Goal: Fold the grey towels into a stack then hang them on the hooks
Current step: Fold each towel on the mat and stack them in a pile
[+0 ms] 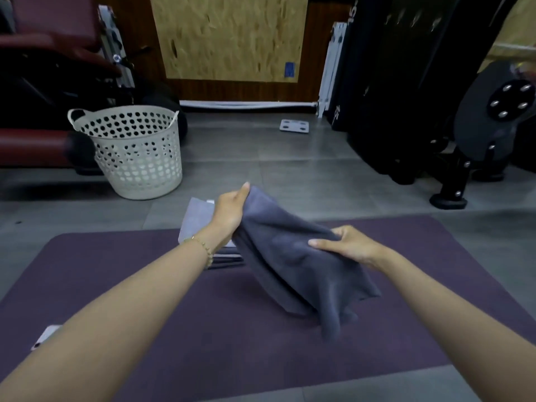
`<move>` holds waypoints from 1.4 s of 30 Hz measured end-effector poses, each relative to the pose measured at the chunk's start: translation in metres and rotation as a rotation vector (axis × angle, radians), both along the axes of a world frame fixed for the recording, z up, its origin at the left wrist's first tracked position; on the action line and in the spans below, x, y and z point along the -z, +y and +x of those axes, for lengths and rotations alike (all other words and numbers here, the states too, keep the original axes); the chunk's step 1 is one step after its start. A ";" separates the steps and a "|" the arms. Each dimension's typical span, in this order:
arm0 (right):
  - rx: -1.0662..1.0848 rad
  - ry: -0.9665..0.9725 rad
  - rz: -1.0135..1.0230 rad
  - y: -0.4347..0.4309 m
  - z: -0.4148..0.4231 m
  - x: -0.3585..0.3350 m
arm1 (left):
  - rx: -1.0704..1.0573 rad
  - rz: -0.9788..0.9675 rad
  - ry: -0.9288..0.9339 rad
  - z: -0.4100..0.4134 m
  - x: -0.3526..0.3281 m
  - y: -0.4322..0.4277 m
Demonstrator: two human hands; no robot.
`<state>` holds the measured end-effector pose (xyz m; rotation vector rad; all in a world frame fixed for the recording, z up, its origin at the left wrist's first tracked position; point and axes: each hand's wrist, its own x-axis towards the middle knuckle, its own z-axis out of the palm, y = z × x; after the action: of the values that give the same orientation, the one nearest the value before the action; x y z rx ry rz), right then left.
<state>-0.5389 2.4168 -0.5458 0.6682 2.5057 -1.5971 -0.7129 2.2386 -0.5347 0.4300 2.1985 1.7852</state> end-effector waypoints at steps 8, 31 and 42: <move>-0.164 -0.276 -0.204 -0.038 -0.059 0.160 | -0.165 -0.393 0.109 -0.041 0.186 -0.074; -0.233 -0.332 -0.080 0.000 -0.033 0.387 | 0.442 -0.696 0.319 -0.036 0.407 -0.042; 0.383 -0.190 -0.570 0.000 -0.037 0.377 | 0.201 -0.717 0.071 -0.022 0.417 0.009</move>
<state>-0.5762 2.4165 -0.9230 1.1774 1.7262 -2.1140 -0.7345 2.2480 -0.9518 0.5163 2.5344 0.8028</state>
